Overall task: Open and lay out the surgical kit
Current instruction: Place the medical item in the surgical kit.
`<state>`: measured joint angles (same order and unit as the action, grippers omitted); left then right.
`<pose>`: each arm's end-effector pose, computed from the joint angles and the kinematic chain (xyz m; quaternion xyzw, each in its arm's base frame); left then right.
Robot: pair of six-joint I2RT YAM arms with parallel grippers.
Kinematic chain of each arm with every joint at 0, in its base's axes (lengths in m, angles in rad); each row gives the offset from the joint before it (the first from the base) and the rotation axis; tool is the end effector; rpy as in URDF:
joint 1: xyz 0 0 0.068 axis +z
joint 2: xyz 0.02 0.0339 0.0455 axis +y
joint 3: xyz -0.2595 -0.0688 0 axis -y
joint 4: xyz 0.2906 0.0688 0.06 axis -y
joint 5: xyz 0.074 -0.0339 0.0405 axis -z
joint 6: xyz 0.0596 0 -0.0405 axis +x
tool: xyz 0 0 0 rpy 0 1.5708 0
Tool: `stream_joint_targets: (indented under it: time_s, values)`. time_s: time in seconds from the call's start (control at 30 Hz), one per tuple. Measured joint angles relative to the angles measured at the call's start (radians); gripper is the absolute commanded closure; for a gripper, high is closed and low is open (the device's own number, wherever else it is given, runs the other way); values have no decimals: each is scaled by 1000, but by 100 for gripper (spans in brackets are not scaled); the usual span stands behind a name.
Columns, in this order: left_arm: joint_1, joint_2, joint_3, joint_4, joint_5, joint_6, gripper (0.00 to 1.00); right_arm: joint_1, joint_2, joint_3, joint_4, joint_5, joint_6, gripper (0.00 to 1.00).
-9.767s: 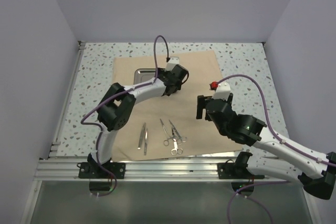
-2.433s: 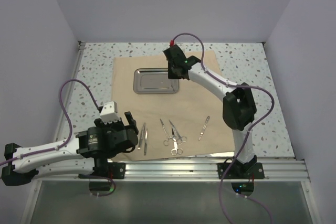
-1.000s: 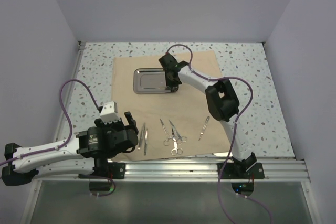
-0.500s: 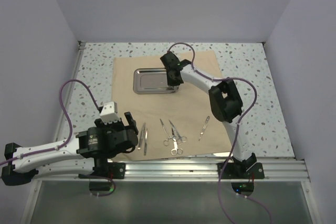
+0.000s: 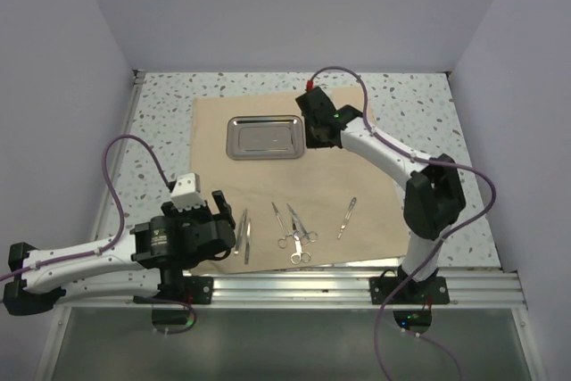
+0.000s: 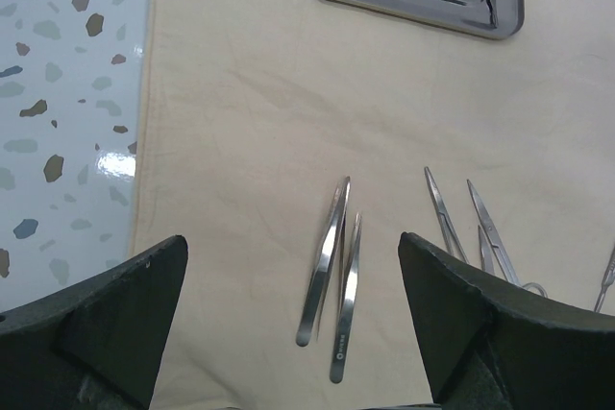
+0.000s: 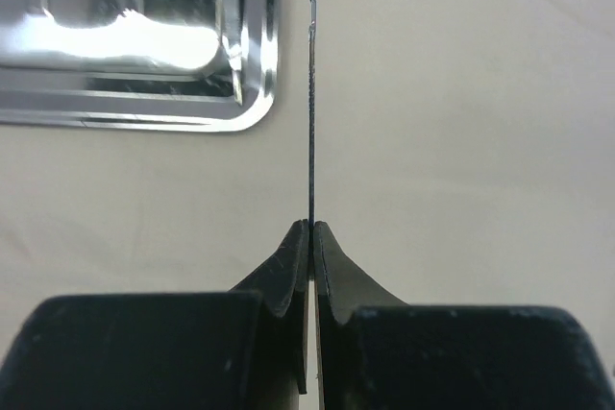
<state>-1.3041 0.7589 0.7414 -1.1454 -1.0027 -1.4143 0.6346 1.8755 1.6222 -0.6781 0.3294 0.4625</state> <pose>0.0920 -0.1463 0.2496 -0.1445 0.8521 -0.0748 0.4975 0.3916 0.2643 0.2417 -0.0291 0.9374 0.0289 0.3457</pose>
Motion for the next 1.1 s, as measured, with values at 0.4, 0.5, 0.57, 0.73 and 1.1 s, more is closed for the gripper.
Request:
stream_joint_targets:
  time_s: [0.4, 0.5, 0.57, 0.73, 1.1]
  values:
    - [-1, 4, 0, 0, 0, 0, 5, 0, -236, -347, 22, 14, 10, 100]
    - [-1, 4, 0, 0, 0, 0, 5, 0, -318, -442, 12, 29, 23, 100]
    - [-1, 5, 0, 0, 0, 0, 5, 0, -371, -500, 6, 38, 40, 100]
    - [-2, 6, 0, 0, 0, 0, 5, 0, -556, -676, -14, 24, 109, 100]
    - [-2, 5, 0, 0, 0, 0, 6, 88, -724, -1024, 51, -151, 323, 100]
